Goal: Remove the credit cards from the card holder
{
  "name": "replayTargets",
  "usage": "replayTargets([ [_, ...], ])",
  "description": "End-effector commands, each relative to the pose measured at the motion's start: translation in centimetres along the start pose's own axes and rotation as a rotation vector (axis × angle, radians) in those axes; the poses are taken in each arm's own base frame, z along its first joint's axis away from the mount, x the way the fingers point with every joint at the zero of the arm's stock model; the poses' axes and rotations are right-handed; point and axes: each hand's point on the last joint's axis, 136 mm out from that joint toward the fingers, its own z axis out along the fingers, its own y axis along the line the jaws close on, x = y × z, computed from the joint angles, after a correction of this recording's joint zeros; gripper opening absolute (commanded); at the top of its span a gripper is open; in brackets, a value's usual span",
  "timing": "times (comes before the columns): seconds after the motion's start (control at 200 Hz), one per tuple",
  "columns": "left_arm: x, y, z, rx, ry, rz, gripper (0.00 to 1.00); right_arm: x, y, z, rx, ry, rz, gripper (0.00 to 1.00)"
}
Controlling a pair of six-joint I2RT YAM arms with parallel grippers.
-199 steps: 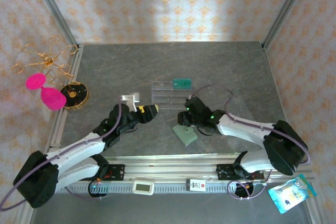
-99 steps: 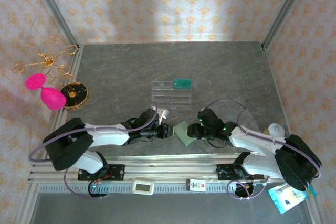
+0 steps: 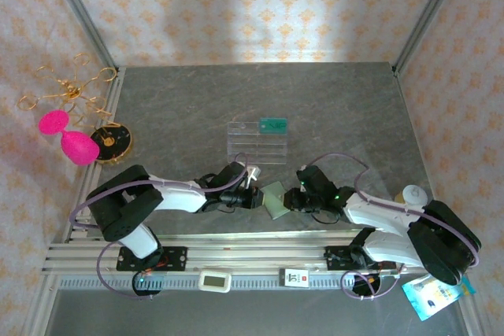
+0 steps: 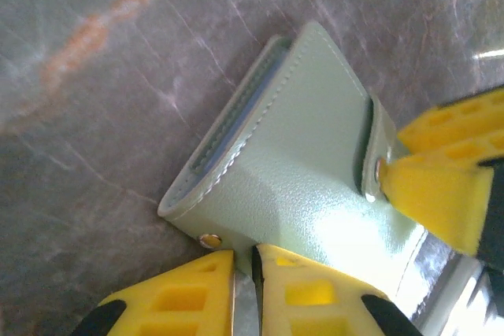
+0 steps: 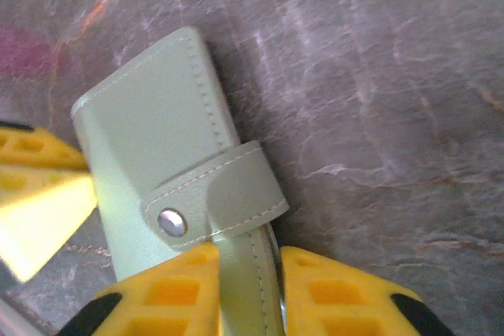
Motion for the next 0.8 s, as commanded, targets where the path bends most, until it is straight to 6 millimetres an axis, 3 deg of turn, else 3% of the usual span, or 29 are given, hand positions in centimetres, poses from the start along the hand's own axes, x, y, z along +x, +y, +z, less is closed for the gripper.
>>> replayTargets([
  [0.0,0.1,-0.8,-0.4,0.015,0.009,0.010,0.17,-0.4,2.2,0.2,-0.086,-0.006,-0.032,0.03],
  [0.21,-2.9,-0.6,-4.8,0.100,-0.189,-0.070,0.46,-2.6,5.8,-2.1,-0.211,-0.096,-0.091,0.00],
  [0.365,-5.6,-3.2,-9.1,0.284,-0.389,-0.077,0.63,-5.4,9.4,-5.4,-0.339,-0.235,-0.118,0.00],
  [0.536,-8.4,-6.1,-13.6,0.409,-0.569,-0.018,0.70,-8.6,13.8,-9.2,-0.453,-0.366,-0.161,0.00],
  [0.796,-10.5,-6.2,-18.6,0.439,-0.758,0.010,0.75,-11.1,18.1,-13.6,-0.619,-0.504,-0.208,0.00],
])
